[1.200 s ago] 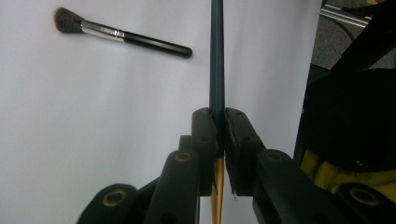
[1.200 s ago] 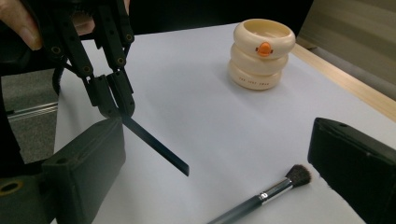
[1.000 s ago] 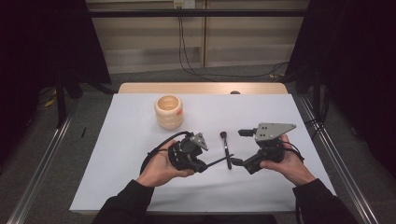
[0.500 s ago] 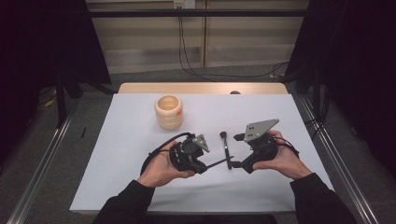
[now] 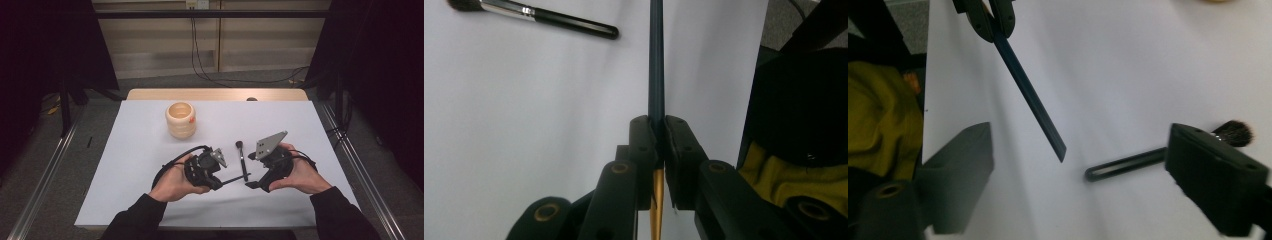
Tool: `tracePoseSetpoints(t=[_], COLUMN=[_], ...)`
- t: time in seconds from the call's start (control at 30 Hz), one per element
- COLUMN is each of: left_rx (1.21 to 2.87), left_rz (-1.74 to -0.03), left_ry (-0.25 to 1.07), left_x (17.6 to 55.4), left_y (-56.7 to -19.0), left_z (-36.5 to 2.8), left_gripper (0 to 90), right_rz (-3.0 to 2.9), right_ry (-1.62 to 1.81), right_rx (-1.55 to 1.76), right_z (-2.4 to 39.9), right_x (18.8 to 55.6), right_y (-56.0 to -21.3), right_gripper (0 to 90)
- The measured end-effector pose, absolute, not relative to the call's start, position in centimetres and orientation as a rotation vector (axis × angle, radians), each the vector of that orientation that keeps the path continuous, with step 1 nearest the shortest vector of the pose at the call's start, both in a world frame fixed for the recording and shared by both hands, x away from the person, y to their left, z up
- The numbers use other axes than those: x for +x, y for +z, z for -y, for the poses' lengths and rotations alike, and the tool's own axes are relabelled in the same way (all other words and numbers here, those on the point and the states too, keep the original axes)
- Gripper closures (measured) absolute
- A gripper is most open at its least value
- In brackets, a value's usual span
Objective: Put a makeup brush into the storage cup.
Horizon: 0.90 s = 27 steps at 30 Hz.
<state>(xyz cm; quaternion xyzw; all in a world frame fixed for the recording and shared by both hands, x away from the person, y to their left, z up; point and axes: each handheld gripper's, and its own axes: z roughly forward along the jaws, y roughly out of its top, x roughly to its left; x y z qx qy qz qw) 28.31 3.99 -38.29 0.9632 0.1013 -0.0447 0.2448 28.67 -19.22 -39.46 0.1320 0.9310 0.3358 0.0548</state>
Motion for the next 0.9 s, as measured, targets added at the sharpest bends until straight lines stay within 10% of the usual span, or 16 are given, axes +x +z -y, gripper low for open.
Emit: tracePoseSetpoints(t=[0.37,0.9], left_rx=[2.68,2.683], left_rz=[-0.242,-0.223], left_ry=[-0.152,-0.175], left_x=[27.9,27.7], left_y=[-39.2,-40.1], left_z=[-3.3,-2.6], left_gripper=[83.1,83.1], right_rz=[-2.956,-3.037], right_ry=[0.952,0.89], right_rx=[0.234,0.159], right_z=[18.1,16.9], right_x=[28.0,28.0], right_y=[-40.1,-41.5], right_gripper=[40.3,54.6])
